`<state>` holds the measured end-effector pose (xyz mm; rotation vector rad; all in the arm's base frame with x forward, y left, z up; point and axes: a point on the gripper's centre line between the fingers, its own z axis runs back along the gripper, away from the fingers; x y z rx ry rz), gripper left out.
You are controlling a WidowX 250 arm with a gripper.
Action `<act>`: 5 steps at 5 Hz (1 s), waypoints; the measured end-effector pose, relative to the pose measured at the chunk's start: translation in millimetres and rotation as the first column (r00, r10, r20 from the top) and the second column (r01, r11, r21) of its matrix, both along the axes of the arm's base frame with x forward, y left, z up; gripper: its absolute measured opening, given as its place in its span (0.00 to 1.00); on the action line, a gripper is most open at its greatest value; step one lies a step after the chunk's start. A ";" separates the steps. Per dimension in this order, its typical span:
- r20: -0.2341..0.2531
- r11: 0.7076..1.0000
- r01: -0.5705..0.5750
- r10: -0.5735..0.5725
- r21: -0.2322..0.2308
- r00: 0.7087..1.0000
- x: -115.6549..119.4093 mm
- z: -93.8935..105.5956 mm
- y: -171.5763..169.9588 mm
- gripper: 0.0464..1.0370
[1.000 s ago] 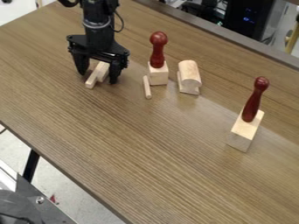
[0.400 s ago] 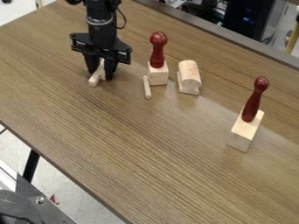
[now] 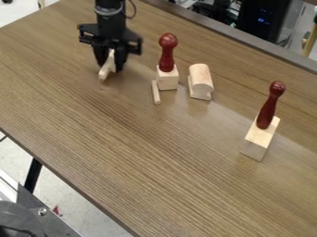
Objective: Put the stick in the
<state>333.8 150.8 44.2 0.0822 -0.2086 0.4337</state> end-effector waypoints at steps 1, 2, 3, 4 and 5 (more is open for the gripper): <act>0.067 0.999 -0.034 0.035 -0.007 0.997 17.4 19.6 0.2 0.32; 0.137 0.999 -0.050 0.049 0.001 0.989 25.1 45.8 -1.3 0.32; 0.174 0.999 -0.039 0.036 0.011 0.984 25.6 67.3 -8.8 0.32; 0.214 0.999 0.036 -0.040 0.019 0.976 19.2 91.8 -34.7 0.32; 0.224 0.987 0.159 -0.159 0.021 0.961 2.6 104.2 -71.6 0.32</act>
